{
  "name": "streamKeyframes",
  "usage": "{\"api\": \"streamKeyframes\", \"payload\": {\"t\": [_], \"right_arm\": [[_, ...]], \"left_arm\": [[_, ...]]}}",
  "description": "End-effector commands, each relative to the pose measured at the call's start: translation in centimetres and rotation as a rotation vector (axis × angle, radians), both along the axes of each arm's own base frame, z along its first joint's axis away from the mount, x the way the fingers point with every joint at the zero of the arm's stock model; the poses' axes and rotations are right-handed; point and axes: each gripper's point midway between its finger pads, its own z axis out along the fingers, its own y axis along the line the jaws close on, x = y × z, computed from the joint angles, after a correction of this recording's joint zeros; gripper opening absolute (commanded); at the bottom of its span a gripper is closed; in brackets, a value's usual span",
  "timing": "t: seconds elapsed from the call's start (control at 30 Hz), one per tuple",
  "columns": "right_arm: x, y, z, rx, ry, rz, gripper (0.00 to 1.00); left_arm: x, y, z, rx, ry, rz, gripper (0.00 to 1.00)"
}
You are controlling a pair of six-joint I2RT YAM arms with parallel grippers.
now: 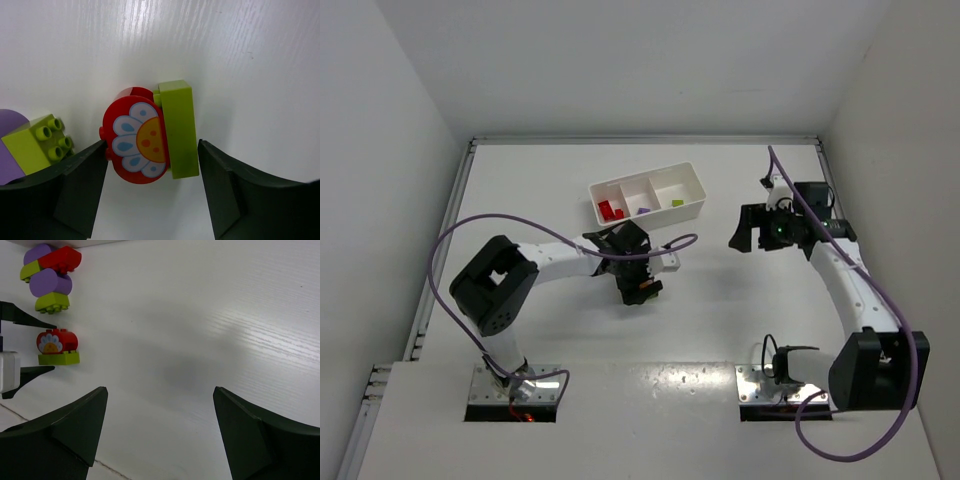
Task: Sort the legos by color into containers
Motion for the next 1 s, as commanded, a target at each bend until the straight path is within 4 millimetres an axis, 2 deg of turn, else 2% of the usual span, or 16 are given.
{"api": "streamKeyframes", "payload": {"t": [0.0, 0.13, 0.23, 0.27, 0.3, 0.33, 0.4, 0.43, 0.6, 0.7, 0.77, 0.83, 0.97], "right_arm": [[1.5, 0.4, 1.8, 0.043, -0.058, -0.003, 0.87], [1.2, 0.9, 0.9, 0.076, -0.022, 0.001, 0.87], [0.8, 2.2, 0.9, 0.158, 0.008, 0.024, 0.87], [0.8, 2.7, 1.0, 0.186, 0.016, 0.036, 0.87], [0.7, 3.2, 1.3, 0.218, 0.014, 0.052, 0.87], [0.3, 3.8, 0.9, 0.259, 0.053, 0.053, 0.87], [0.1, 5.2, 1.3, 0.352, 0.071, 0.099, 0.87], [-0.5, 6.3, 1.5, 0.418, 0.102, 0.129, 0.87], [-0.5, 8.7, 2.5, 0.578, 0.126, 0.193, 0.88], [-0.7, 9.7, 3.1, 0.658, 0.163, 0.219, 0.88], [-0.6, 10.5, 4.2, 0.696, 0.157, 0.263, 0.88], [-0.3, 11.1, 5.1, 0.696, 0.133, 0.298, 0.88], [-0.4, 12.0, 5.7, 0.687, 0.129, 0.327, 0.88]], "left_arm": [[0.4, -1.1, 1.0, -0.044, -0.037, -0.017, 0.77], [0.9, -1.8, 1.4, -0.075, -0.056, -0.022, 0.68], [0.6, -2.3, 1.6, -0.104, -0.042, -0.031, 0.55], [0.9, -2.5, 2.3, -0.131, -0.045, -0.02, 0.48], [0.7, -2.7, 2.9, -0.153, -0.043, -0.031, 0.46], [0.8, -2.9, 4.7, -0.222, -0.045, -0.034, 0.46], [0.9, -3.5, 7.1, -0.304, -0.076, -0.05, 0.43], [0.5, -3.9, 9.1, -0.355, -0.096, -0.073, 0.43], [0.2, -4.7, 14.2, -0.473, -0.151, -0.087, 0.43], [-0.1, -5.3, 15.9, -0.509, -0.155, -0.09, 0.43], [-1.1, -6.0, 17.2, -0.533, -0.163, -0.117, 0.43], [-1.4, -6.2, 17.2, -0.534, -0.161, -0.126, 0.43], [-1.4, -6.4, 17.7, -0.545, -0.164, -0.134, 0.43]]}}
